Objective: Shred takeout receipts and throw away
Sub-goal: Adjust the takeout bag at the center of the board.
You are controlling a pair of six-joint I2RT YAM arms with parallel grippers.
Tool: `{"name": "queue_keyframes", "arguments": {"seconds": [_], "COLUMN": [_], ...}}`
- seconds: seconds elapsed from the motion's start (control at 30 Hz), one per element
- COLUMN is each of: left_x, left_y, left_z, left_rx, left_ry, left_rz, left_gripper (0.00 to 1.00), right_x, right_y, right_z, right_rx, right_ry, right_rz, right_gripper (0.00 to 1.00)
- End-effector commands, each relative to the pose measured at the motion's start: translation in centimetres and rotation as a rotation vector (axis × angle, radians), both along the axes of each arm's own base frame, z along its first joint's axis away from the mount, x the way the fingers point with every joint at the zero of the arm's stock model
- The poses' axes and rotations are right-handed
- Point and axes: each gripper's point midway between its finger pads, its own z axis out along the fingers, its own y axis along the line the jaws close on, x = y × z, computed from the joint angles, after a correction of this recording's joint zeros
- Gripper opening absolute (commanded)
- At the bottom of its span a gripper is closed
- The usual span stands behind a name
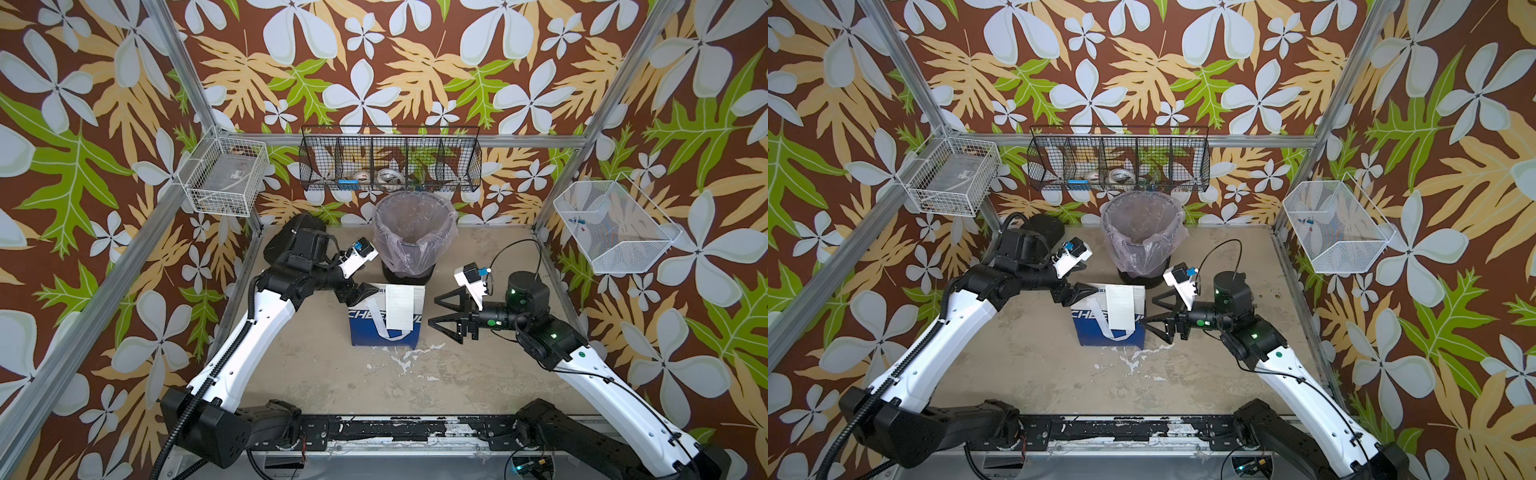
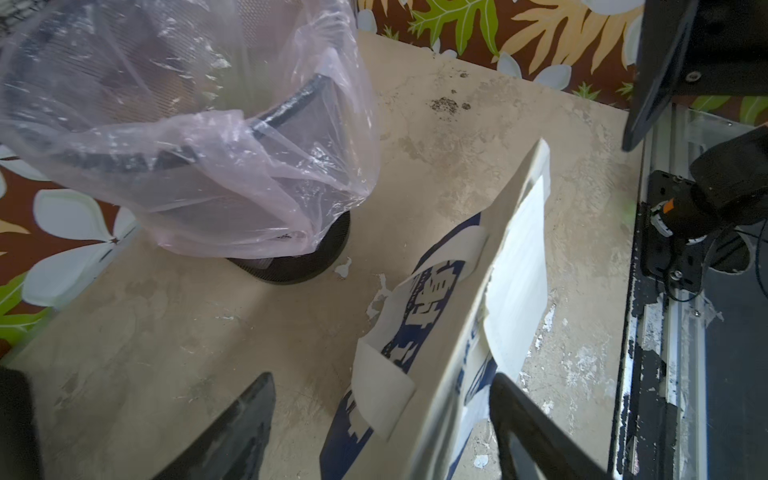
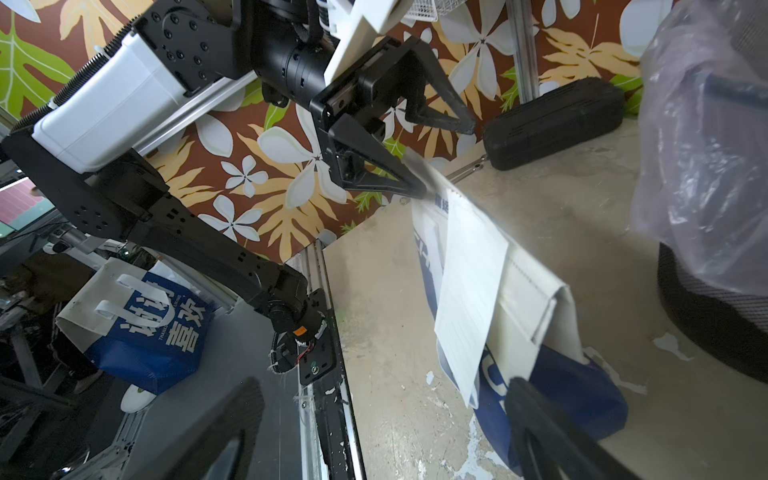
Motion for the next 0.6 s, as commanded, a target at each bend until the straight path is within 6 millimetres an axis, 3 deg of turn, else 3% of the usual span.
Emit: {"name": "queue_keyframes", "arguments": {"seconds": [0.0,0.17,0.43,0.57], "left_x": [0.4,-0.1,-1.4,-1.5], "left_y": [-0.1,-1.0,-1.4,-1.4], "left_z": [-1.1,-1.6,-1.0,-0.8], "left_rx": [0.026,0.012,-0.029,-0.034], "left_ry": [0.013,0.032,0.028,0.015], "left_rz": [-0.003,-0.050,-0.101,-0.104], "left_gripper": [0.73,0.53,0.00,0.00], "right_x": [0.7,1.0,2.5,2.9], "right_y": [0.4,0.9,1.7,1.9], "right_z": [-0.6,-1.4,-2.9,-3.7], "right_rx": [-0.018,-0.035,-0.027,-0.040], "right_ry": [-0.023,-0.014,0.057,0.076], "right_rz": [-0.022,-0.015,-0.055,-0.066], "right_gripper": [0.94,0.94,0.90,0.90]}}
